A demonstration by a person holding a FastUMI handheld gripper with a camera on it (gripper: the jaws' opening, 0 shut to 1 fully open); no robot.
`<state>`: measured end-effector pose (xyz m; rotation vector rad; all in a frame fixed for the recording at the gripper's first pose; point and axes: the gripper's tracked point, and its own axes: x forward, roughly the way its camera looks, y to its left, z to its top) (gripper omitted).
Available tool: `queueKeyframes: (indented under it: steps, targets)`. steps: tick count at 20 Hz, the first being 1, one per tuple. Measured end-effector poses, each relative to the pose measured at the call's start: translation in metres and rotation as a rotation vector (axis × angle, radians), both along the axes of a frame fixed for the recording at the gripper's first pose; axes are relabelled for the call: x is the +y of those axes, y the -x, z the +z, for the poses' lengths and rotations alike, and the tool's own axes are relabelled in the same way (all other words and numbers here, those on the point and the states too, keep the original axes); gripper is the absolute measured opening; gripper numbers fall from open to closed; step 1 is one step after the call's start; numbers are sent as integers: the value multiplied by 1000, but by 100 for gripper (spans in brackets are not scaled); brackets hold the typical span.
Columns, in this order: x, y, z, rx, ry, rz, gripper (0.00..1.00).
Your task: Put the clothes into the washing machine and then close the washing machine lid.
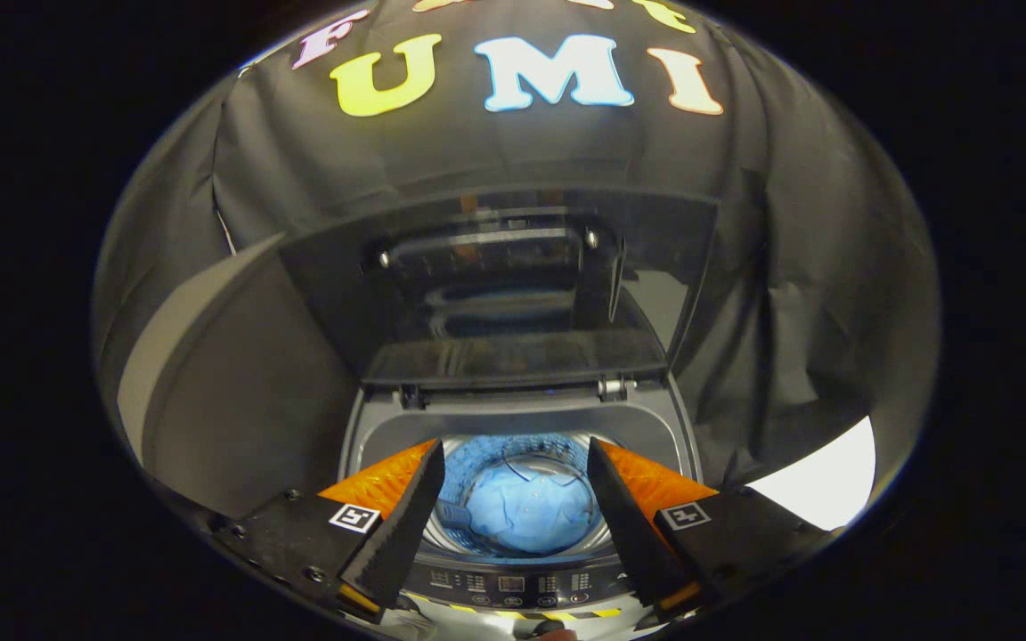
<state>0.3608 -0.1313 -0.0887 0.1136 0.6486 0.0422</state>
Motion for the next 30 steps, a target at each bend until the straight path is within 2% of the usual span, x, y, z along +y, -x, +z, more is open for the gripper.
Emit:
queueKeyframes:
  steps: [7, 15, 24, 28, 30]
  targets:
    - [12, -9, 68, -129, -8, 26, 98]
    - [6, -36, 130, -225, -22, 11, 98]
    - [13, -85, 131, -237, -3, 9, 98]
    - [15, -118, 128, -232, -47, -11, 98]
    - [12, -135, 121, -231, -25, -30, 98]
